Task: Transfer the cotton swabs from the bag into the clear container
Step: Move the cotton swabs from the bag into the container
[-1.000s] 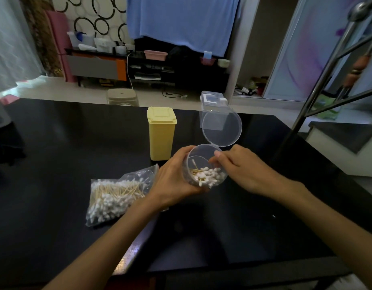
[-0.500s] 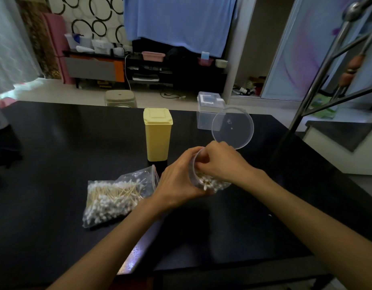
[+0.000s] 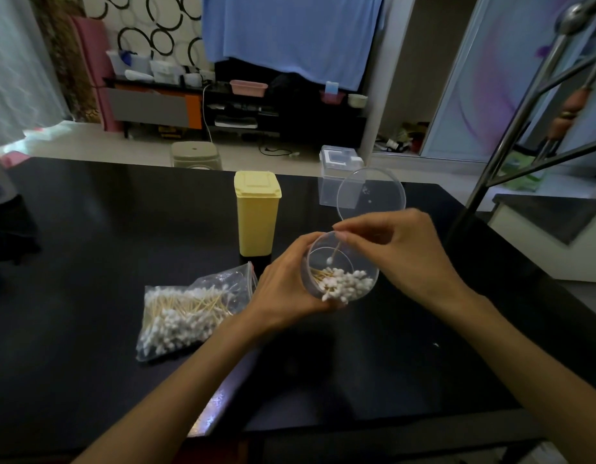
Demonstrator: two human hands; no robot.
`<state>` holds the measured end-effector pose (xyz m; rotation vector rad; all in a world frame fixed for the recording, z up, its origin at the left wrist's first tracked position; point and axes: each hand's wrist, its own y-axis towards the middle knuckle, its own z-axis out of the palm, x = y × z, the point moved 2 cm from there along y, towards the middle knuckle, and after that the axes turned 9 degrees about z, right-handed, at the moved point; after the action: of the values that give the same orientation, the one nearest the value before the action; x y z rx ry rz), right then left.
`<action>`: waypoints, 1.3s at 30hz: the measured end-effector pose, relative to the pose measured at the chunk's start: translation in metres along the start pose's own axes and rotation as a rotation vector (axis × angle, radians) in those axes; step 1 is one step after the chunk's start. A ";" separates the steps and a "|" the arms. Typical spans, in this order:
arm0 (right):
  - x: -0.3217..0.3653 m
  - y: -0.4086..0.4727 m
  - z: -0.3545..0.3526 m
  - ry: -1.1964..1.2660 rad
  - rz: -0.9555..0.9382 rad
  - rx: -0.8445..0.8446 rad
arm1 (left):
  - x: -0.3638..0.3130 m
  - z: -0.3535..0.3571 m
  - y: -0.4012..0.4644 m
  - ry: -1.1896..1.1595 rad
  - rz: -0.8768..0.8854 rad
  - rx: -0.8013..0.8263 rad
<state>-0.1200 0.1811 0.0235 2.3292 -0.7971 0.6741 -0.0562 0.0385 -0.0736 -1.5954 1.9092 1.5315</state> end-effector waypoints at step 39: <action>-0.051 -0.024 0.063 -0.585 -0.084 0.014 | 0.015 0.015 0.010 -0.008 -0.082 -0.090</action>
<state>-0.1223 0.1744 -0.0612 2.5846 -0.9295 -0.0551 -0.0769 0.0403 -0.0854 -1.6794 1.7710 1.6087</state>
